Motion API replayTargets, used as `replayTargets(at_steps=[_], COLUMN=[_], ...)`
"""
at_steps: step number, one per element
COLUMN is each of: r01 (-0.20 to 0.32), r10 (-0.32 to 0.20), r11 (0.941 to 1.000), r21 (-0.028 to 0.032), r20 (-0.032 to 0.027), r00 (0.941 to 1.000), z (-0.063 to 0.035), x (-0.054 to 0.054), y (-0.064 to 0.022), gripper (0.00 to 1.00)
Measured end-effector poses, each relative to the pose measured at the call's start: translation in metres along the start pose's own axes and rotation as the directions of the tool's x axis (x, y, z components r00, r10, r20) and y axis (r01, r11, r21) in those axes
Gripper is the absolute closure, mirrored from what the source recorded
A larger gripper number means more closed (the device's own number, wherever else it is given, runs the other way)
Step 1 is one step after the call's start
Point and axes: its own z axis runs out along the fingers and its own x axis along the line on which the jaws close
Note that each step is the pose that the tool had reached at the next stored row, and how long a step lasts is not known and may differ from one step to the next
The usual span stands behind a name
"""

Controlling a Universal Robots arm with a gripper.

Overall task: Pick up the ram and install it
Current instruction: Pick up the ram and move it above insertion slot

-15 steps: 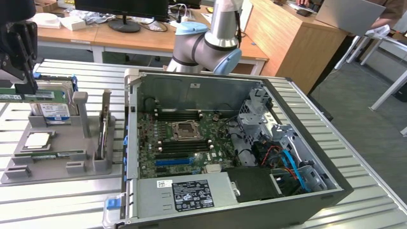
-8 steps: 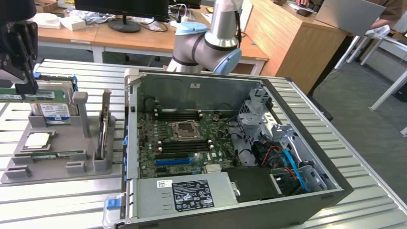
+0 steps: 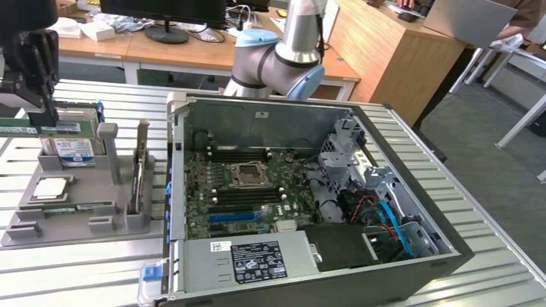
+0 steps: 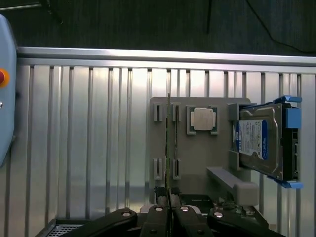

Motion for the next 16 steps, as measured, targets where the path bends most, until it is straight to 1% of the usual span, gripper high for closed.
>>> replayTargets(at_steps=[5, 16], r01=[0.000, 0.000], r10=[0.000, 0.000], r11=[1.0000, 1.0000], r21=[-0.0001, -0.0001], r20=[-0.0001, -0.0001], r00=[1.0000, 1.0000], z=[-0.0003, -0.0011], x=[0.000, 0.000], y=[-0.0083, -0.0297], gripper=[0.89, 0.89])
